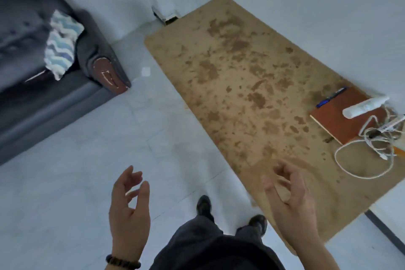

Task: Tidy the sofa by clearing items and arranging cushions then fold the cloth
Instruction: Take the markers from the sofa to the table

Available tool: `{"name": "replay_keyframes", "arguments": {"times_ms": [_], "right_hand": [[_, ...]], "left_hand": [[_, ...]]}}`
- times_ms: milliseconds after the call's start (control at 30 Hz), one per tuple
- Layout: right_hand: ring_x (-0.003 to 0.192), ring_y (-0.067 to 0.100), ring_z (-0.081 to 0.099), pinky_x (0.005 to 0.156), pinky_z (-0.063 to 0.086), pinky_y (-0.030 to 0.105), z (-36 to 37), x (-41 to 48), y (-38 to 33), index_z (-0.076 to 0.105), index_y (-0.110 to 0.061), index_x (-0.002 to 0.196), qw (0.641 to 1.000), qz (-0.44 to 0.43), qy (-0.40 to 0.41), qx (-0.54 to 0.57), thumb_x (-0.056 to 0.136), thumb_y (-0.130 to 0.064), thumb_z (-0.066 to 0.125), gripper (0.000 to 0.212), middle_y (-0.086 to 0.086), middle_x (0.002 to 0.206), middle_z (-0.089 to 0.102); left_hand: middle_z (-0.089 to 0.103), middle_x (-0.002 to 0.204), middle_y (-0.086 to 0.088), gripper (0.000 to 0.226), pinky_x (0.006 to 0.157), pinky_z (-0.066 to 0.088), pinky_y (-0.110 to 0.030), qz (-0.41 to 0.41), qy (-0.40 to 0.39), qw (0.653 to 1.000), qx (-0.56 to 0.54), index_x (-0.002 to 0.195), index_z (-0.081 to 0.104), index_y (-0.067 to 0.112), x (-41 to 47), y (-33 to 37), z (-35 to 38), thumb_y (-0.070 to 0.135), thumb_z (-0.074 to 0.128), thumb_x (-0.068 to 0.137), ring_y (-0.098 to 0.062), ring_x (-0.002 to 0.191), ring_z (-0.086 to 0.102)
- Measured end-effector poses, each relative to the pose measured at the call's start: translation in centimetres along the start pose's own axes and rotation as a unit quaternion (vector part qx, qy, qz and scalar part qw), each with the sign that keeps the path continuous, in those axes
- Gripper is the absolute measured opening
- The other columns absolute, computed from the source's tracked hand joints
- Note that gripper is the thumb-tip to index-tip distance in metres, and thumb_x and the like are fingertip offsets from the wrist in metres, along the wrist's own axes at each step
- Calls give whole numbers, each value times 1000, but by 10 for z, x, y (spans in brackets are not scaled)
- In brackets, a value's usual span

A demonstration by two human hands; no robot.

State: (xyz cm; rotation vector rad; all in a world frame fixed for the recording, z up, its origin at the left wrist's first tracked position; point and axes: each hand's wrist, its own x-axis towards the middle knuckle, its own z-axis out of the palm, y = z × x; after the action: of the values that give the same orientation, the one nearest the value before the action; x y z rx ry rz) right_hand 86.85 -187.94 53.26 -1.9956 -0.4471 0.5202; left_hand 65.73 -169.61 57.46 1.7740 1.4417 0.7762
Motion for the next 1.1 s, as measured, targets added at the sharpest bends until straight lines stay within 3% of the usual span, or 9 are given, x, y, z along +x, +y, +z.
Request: {"name": "replay_keyframes", "arguments": {"times_ms": [100,167,333,533,733,867,967,1100], "right_hand": [[105,-3,55,85,47,29,52,-2,-36,44,-49,117,996,-57,-70,-15,81,-69,54,42,-33,115,52],[106,-3,55,87,47,23,96,-7,-59,44,-50,114,989,-96,-115,-18,83,-61,58,35,-34,114,52],[113,2,56,88,50,20,238,-42,-112,44,-37,136,955,-180,-229,-58,86,-39,64,54,-24,117,55],[113,0,54,88,48,20,393,-84,-176,45,-41,131,893,-252,-355,-113,89,-28,68,49,-19,120,54],[109,-1,55,86,48,16,501,-88,-216,48,-42,126,882,-257,-373,-129,89,-36,62,40,-17,120,54],[109,-10,52,73,46,6,579,-69,-226,44,-53,122,888,-224,-379,-134,87,-42,61,40,-29,119,49],[108,-12,51,74,45,9,655,-47,-243,43,-56,118,895,-206,-377,-122,87,-39,63,40,-30,119,49],[108,-8,54,80,46,14,765,-7,-307,48,-45,125,903,-183,-378,-95,89,-26,68,46,-24,122,53]], "left_hand": [[63,113,4,38,75,42,1,-35,77,996,-33,130,50,21,3,-31,-48,13,57,93,12,96,56],[63,113,5,37,77,42,1,-61,120,989,-57,129,50,23,7,-57,-79,14,57,93,12,96,56],[64,113,7,38,77,42,1,-142,217,961,-101,127,50,30,16,-141,-174,14,57,93,11,97,57],[63,114,5,39,79,42,-1,-194,299,929,-101,129,49,25,53,-215,-276,16,58,92,8,100,56],[64,111,7,38,74,44,-2,-205,313,923,-94,128,50,25,121,-266,-345,14,58,92,6,97,59],[65,106,13,39,74,47,-5,-224,289,926,-92,125,51,30,191,-315,-373,13,59,91,0,99,61],[64,107,18,39,75,47,-5,-239,277,927,-84,124,51,33,260,-353,-402,13,60,91,0,100,61],[65,109,8,38,78,46,-4,-251,289,921,-75,123,52,30,361,-382,-461,11,60,92,5,99,60]]}}
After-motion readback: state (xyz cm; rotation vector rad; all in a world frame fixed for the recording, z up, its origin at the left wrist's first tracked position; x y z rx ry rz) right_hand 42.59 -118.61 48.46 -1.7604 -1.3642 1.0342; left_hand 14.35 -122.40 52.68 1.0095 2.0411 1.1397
